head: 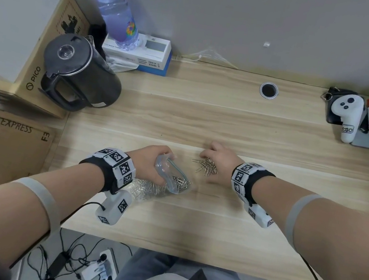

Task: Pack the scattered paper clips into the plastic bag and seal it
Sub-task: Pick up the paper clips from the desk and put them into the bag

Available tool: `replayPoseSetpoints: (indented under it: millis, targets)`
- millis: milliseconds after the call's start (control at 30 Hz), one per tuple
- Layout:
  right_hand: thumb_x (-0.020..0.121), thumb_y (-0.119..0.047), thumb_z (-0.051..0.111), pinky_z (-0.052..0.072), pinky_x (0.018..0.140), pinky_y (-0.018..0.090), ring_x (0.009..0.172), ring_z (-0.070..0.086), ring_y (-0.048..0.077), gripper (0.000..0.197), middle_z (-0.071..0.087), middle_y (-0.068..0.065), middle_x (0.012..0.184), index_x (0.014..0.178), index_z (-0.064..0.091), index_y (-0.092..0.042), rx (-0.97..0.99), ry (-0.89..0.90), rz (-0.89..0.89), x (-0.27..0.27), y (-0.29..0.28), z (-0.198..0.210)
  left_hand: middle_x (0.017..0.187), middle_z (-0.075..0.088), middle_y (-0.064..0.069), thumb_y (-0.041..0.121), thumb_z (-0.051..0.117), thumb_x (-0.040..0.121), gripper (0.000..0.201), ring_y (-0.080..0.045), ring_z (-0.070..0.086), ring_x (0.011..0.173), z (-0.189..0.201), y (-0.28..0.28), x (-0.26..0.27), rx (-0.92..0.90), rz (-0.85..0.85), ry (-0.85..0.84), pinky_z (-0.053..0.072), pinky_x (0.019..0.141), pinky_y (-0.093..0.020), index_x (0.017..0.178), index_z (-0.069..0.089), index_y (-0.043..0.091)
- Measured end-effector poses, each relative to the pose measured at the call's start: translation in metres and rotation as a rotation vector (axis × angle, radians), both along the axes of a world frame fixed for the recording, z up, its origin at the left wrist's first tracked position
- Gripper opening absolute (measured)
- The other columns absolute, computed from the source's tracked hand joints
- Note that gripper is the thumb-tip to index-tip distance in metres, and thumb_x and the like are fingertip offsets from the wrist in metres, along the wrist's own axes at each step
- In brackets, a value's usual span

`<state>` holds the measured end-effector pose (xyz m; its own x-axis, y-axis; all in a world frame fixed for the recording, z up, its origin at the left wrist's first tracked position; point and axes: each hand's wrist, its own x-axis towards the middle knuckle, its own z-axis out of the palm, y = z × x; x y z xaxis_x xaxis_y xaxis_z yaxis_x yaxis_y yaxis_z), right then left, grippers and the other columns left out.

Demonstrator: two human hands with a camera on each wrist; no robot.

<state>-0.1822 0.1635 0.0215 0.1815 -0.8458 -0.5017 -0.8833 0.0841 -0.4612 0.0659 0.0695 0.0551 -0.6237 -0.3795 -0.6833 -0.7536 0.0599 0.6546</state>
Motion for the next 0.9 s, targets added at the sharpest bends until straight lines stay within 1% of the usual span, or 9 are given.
replayPoseSetpoints:
  millis: [133, 233, 333, 433, 533, 667, 767, 833, 900]
  targets:
    - [0.073, -0.038, 0.080, 0.042, 0.093, 0.034, 0.110, 0.044, 0.022, 0.063, 0.045, 0.004, 0.118, 0.129, 0.055, -0.022, -0.043, -0.025, -0.012, 0.0064, 0.0002, -0.0022, 0.089, 0.065, 0.003, 0.032, 0.082, 0.046, 0.064, -0.013, 0.062, 0.074, -0.0003, 0.0012, -0.0001, 0.015, 0.025, 0.005, 0.057, 0.071, -0.038, 0.103, 0.054, 0.036]
    - [0.078, -0.033, 0.077, 0.040, 0.096, 0.032, 0.114, 0.043, 0.022, 0.054, 0.044, 0.003, 0.121, 0.128, 0.058, -0.025, -0.030, -0.035, -0.031, 0.0065, -0.0010, -0.0036, 0.087, 0.064, 0.002, 0.022, 0.082, 0.050, 0.061, -0.013, 0.060, 0.071, -0.0004, 0.0019, -0.0010, 0.025, 0.034, 0.010, 0.054, 0.067, -0.034, 0.103, 0.054, 0.035]
    - [0.082, -0.030, 0.075, 0.040, 0.096, 0.032, 0.113, 0.044, 0.021, 0.045, 0.044, 0.004, 0.121, 0.124, 0.061, -0.026, -0.033, -0.041, -0.026, 0.0063, -0.0014, -0.0047, 0.088, 0.064, 0.003, 0.022, 0.083, 0.051, 0.061, -0.012, 0.060, 0.071, -0.0017, 0.0020, -0.0008, 0.015, 0.028, 0.009, 0.056, 0.068, -0.038, 0.103, 0.054, 0.036]
    - [0.084, -0.028, 0.074, 0.039, 0.091, 0.030, 0.108, 0.045, 0.021, 0.033, 0.046, 0.004, 0.116, 0.116, 0.066, -0.023, -0.053, -0.059, -0.036, 0.0056, -0.0003, -0.0052, 0.092, 0.065, 0.003, 0.028, 0.084, 0.049, 0.062, -0.012, 0.062, 0.074, -0.0021, 0.0022, -0.0013, -0.009, 0.017, -0.001, 0.059, 0.073, -0.043, 0.103, 0.054, 0.038]
    - [0.085, -0.024, 0.073, 0.040, 0.091, 0.031, 0.106, 0.046, 0.022, 0.024, 0.051, 0.005, 0.111, 0.108, 0.069, -0.019, -0.070, -0.084, -0.046, 0.0054, 0.0008, -0.0062, 0.095, 0.067, 0.000, 0.031, 0.084, 0.048, 0.063, -0.016, 0.064, 0.076, -0.0017, 0.0022, -0.0026, -0.020, 0.020, -0.011, 0.059, 0.075, -0.047, 0.103, 0.055, 0.038]
    - [0.083, -0.016, 0.072, 0.041, 0.093, 0.036, 0.105, 0.050, 0.027, 0.015, 0.056, 0.006, 0.107, 0.098, 0.073, -0.015, -0.057, -0.089, -0.075, 0.0056, 0.0000, -0.0095, 0.099, 0.069, -0.005, 0.034, 0.085, 0.047, 0.065, -0.030, 0.070, 0.087, -0.0025, 0.0032, -0.0040, -0.065, 0.004, -0.017, 0.059, 0.077, -0.051, 0.105, 0.055, 0.035]
    - [0.081, -0.009, 0.068, 0.045, 0.090, 0.038, 0.100, 0.054, 0.026, 0.012, 0.059, 0.006, 0.103, 0.091, 0.073, -0.013, -0.051, -0.107, -0.096, 0.0061, -0.0001, -0.0088, 0.099, 0.069, -0.006, 0.034, 0.084, 0.047, 0.063, -0.028, 0.069, 0.083, -0.0017, 0.0033, -0.0050, -0.071, 0.008, -0.017, 0.059, 0.076, -0.053, 0.103, 0.055, 0.037]
    - [0.080, -0.005, 0.065, 0.046, 0.085, 0.034, 0.094, 0.057, 0.024, 0.012, 0.062, 0.007, 0.100, 0.088, 0.072, -0.011, -0.068, -0.134, -0.120, 0.0054, 0.0001, -0.0074, 0.098, 0.069, -0.004, 0.036, 0.083, 0.046, 0.064, -0.026, 0.069, 0.083, -0.0015, 0.0033, -0.0056, -0.071, 0.005, -0.018, 0.059, 0.076, -0.051, 0.104, 0.055, 0.037]
    - [0.079, -0.005, 0.064, 0.044, 0.079, 0.028, 0.090, 0.057, 0.021, 0.012, 0.063, 0.006, 0.098, 0.087, 0.072, -0.009, -0.072, -0.135, -0.133, 0.0052, 0.0000, -0.0060, 0.095, 0.068, -0.002, 0.039, 0.082, 0.044, 0.065, -0.022, 0.067, 0.079, -0.0010, 0.0037, -0.0057, -0.063, 0.005, -0.013, 0.060, 0.077, -0.050, 0.103, 0.054, 0.037]
